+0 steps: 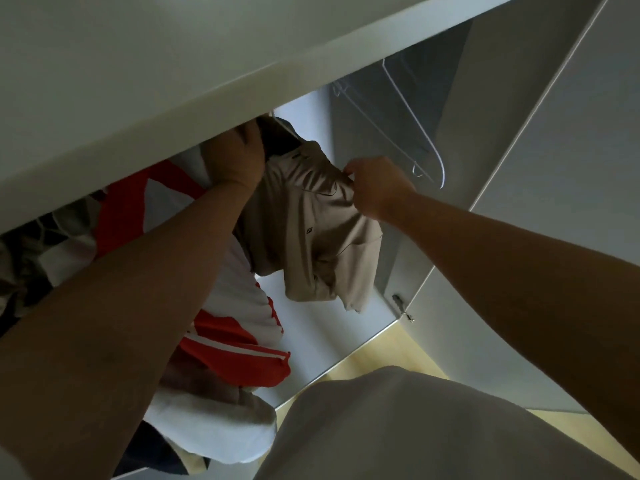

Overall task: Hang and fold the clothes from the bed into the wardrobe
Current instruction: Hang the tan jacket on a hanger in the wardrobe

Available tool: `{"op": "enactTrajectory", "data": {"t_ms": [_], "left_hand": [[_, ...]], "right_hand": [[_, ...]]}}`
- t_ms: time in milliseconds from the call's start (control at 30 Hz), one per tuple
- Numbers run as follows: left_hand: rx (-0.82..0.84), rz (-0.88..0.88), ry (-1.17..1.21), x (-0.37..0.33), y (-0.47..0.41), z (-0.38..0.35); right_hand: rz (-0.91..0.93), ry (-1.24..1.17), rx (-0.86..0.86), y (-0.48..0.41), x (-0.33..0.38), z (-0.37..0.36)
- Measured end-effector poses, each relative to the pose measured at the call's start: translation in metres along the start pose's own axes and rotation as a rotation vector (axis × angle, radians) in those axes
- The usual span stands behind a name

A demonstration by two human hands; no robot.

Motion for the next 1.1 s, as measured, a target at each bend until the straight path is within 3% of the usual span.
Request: {"op": "enactTrajectory", "data": {"t_ms": [100, 167, 400, 567, 700, 833, 1000, 1100], "left_hand": [[0.045, 0.251, -0.028, 0.036, -0.012, -0.003], [0.137, 0.319, -0.063, 0.049, -0.017, -0.012], [0.485, -0.017, -0.195, 0.042, -0.041, -0.057], [0.404, -0.062, -0.372, 0.054, -0.052, -0.057], [0.368, -0.125, -0.438, 0.064, -0.054, -0.059], [0.373, -0.077, -0.547, 0.062, -0.052, -0.068], [0.374, -0.151, -0.487, 0.043, -0.047, -0.074], [0.348, -0.18, -0.51, 0.044, -0.046, -0.075]], "right_hand": [[0.015, 0.027, 0.055, -0.006, 0.006, -0.006], [0.056, 0.068, 0.079, -0.007, 0.01, -0.009], [-0.003, -0.066, 0.026, -0.005, 0.003, -0.001], [-0.091, -0.189, -0.082, 0.006, -0.015, 0.005], [-0.08, -0.003, -0.206, 0.016, -0.021, 0.013], [-0.046, 0.059, -0.217, 0.02, -0.017, 0.009], [-0.057, -0.347, 0.074, 0.028, -0.045, -0.009], [-0.191, -0.81, 0.227, 0.041, -0.064, -0.022]]}}
Point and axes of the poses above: each hand's wrist, its own y-axis away from the middle knuckle, its own z-axis out of the back of the hand, x = y × z, the point moved 8 cm from there along -y, towards the middle knuckle, and after that the axes turned 2 degrees about -x, right-handed, at the moved point
